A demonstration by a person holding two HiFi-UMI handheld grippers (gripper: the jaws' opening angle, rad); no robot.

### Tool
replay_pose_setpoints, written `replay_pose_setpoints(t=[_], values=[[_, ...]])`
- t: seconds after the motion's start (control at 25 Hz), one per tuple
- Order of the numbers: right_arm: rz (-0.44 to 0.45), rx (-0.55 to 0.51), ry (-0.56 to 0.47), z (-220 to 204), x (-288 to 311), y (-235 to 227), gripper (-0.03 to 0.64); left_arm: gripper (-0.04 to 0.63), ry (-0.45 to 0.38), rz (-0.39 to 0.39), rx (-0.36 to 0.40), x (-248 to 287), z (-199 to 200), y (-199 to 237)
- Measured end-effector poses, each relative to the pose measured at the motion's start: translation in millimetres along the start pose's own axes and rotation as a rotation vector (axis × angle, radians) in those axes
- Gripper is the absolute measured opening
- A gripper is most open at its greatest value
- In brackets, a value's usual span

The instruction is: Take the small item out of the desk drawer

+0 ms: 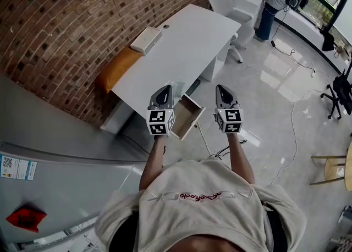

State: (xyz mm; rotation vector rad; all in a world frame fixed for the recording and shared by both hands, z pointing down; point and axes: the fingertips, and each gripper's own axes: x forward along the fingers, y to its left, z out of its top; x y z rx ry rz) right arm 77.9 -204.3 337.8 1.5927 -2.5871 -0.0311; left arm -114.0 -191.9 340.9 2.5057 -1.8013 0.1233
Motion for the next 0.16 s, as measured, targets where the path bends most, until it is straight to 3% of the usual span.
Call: replay_pose_setpoints(t=[0.16], values=[[0.008,-0.002,0.007,-1.6,3.4,4.0,0.011,0.009,0.002,0.0,0.0,1.3,-4.0,2.6]])
